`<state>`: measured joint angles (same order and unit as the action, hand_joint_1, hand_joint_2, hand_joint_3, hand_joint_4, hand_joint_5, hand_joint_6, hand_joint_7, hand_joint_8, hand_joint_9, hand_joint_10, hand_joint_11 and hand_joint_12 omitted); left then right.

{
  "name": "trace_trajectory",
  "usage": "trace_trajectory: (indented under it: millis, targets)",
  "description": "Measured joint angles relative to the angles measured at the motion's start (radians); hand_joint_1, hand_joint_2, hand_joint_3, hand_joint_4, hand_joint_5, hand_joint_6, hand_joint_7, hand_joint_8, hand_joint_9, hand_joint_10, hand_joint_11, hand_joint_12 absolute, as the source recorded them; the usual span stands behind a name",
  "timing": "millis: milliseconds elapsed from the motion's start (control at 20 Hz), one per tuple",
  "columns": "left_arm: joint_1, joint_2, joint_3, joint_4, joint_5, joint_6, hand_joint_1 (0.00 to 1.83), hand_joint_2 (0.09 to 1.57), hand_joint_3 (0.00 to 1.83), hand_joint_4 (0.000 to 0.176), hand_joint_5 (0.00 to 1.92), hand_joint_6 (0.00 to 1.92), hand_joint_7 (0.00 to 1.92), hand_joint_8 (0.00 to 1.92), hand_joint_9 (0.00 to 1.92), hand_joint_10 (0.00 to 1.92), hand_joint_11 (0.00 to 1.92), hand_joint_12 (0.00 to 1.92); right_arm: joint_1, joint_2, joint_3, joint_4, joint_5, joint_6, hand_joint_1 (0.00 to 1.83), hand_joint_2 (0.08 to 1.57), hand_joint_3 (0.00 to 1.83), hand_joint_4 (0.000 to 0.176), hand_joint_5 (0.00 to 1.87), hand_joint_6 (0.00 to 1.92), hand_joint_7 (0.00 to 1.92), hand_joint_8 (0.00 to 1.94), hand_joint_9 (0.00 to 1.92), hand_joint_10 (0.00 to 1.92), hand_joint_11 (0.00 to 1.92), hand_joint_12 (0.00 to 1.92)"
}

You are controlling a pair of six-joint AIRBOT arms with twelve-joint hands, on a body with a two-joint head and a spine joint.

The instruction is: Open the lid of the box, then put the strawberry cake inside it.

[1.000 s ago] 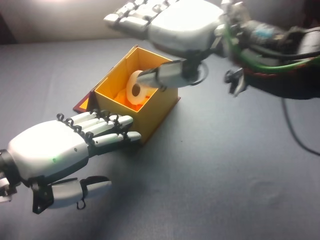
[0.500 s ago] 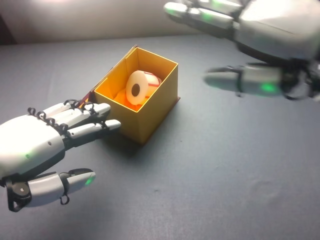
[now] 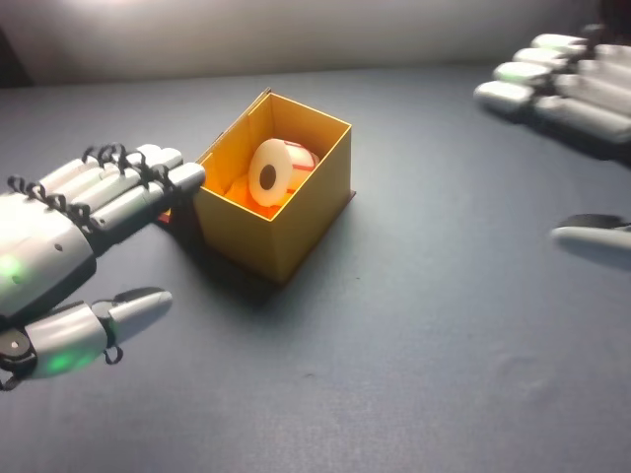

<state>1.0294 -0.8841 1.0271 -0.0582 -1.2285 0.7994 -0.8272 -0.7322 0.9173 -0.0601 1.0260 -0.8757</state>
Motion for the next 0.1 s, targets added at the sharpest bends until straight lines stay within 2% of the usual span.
trace_trajectory:
  millis: [50,100]
  targets:
    - [0.003,0.001,-0.001,-0.007,-0.013,0.006,0.14,1.43,0.0,0.008,0.0,0.0,0.0,0.0,0.0,0.0,0.0,0.01,-0.032,0.01,-0.008,0.03,0.035,-0.002,0.3,1.38,0.01,0.0,0.0,0.0,0.0,0.0,0.0,0.0,0.0,0.0]
    - [0.009,0.003,-0.006,-0.019,-0.035,0.01,0.12,1.43,0.0,0.0,0.0,0.0,0.0,0.0,0.0,0.0,0.0,0.0,-0.083,0.022,-0.023,0.073,0.09,-0.016,0.32,1.38,0.01,0.0,0.0,0.0,0.0,0.0,0.0,0.0,0.0,0.0]
